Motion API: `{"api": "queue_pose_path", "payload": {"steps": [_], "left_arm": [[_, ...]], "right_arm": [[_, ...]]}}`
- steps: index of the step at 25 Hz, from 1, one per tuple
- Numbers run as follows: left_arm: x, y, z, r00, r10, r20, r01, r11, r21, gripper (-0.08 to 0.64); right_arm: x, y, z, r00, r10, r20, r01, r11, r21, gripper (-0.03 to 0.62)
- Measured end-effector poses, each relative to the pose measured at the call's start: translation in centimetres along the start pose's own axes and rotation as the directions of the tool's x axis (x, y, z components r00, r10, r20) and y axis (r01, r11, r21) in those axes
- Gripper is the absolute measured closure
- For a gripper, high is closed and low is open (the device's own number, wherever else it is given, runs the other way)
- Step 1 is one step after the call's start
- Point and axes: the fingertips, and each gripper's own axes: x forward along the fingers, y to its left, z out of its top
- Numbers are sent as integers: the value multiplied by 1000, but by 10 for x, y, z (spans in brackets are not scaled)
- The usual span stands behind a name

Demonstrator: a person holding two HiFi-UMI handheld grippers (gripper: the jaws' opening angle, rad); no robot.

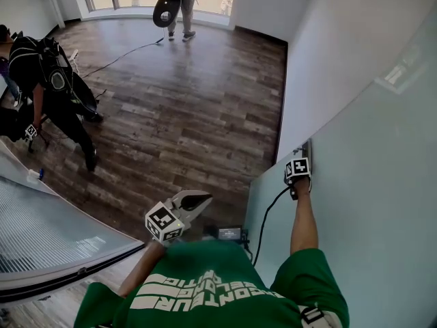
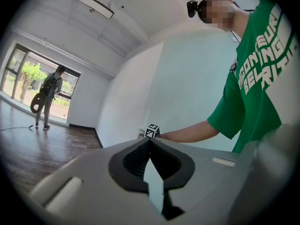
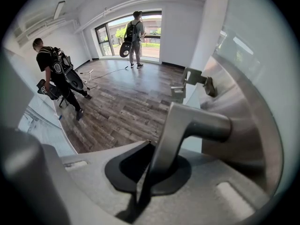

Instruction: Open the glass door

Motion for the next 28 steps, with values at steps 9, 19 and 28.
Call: {"api": "queue_pose_path", "payload": {"steps": [9, 19, 28], "left_arm": [[5, 10, 1, 1000, 10, -3, -10, 1000, 5, 548], [10, 23, 7, 1000, 12, -1, -12, 1000, 4, 546], [1, 30, 15, 1000, 19, 5, -19, 1000, 11, 548]], "right_arm": [[5, -19, -2, 1000, -10, -4, 11, 1000, 19, 600], [8, -24, -3, 999, 12, -47, -11, 999, 39, 600], [-26, -28, -10, 988, -90, -129, 102, 990, 93, 503]]}}
